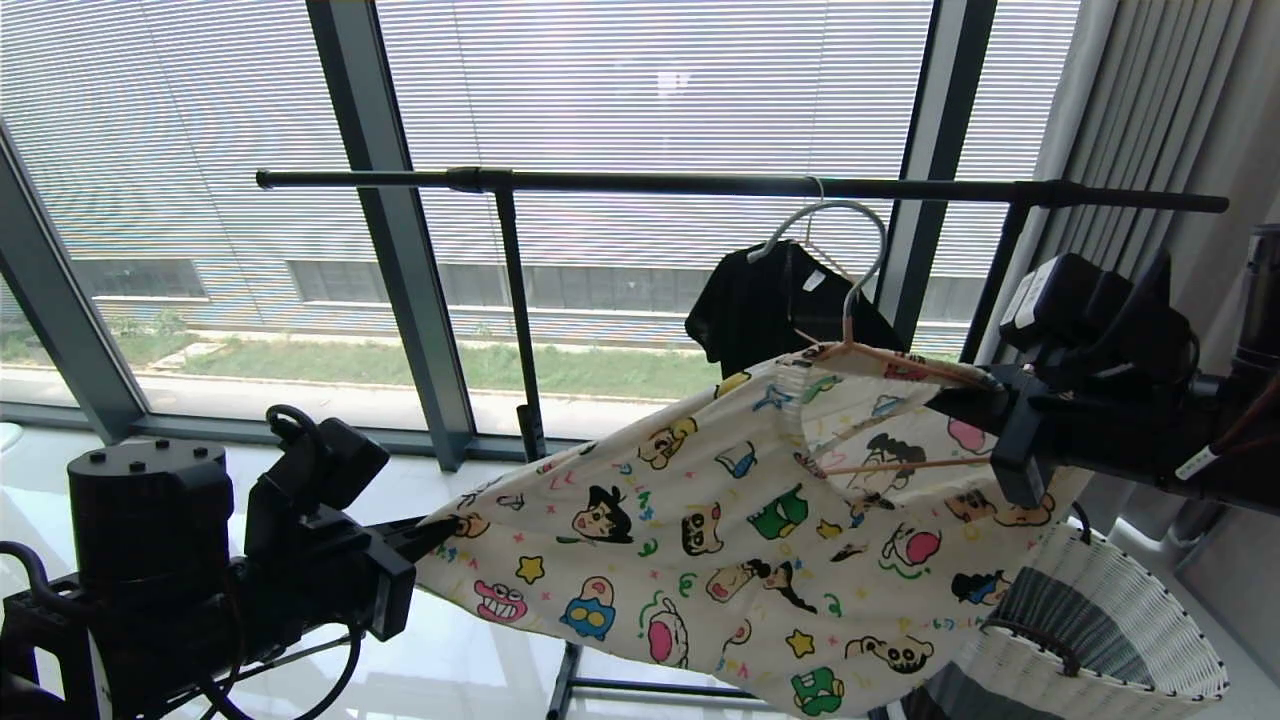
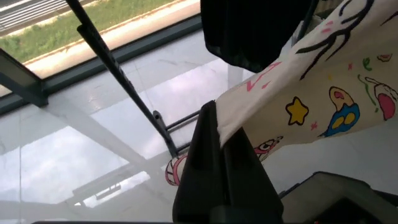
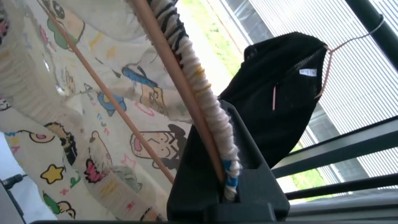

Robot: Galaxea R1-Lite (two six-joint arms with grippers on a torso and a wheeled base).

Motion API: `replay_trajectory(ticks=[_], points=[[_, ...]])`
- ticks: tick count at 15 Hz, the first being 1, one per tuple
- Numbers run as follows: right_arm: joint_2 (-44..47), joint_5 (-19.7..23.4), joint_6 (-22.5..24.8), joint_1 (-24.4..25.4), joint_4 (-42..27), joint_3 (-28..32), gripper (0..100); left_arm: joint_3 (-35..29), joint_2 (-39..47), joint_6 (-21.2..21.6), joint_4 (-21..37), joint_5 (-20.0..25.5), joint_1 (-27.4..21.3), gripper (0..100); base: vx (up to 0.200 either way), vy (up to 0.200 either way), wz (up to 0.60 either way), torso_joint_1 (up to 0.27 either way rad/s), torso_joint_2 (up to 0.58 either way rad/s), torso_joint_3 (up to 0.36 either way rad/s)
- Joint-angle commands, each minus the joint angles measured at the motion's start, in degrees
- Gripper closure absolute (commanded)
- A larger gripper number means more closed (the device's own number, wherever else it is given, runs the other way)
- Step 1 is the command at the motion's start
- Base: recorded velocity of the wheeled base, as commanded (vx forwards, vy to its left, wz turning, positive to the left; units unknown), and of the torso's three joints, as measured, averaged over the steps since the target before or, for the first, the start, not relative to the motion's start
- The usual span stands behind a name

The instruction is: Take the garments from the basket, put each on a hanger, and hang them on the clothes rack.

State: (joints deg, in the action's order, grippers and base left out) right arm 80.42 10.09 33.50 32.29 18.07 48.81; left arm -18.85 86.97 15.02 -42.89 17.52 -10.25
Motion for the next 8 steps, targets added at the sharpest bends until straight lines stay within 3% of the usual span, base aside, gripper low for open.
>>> replay_trajectory(ticks=[1,7,8], points=[[0.09,0.01,-0.01,-0.83,0.04,0.06,100,0.13,1.27,0.1,0.0,-0.03,3.48,100,0.0,0.0,0.0,0.0,0.0,0.0],[0.26,0.01,-0.01,-0.83,0.04,0.14,100,0.13,0.75,0.27,0.0,-0.12,2.78,100,0.0,0.0,0.0,0.0,0.0,0.0],[0.26,0.01,-0.01,-0.83,0.04,0.14,100,0.13,0.57,0.27,0.0,-0.12,2.61,0,0.0,0.0,0.0,0.0,0.0,0.0]])
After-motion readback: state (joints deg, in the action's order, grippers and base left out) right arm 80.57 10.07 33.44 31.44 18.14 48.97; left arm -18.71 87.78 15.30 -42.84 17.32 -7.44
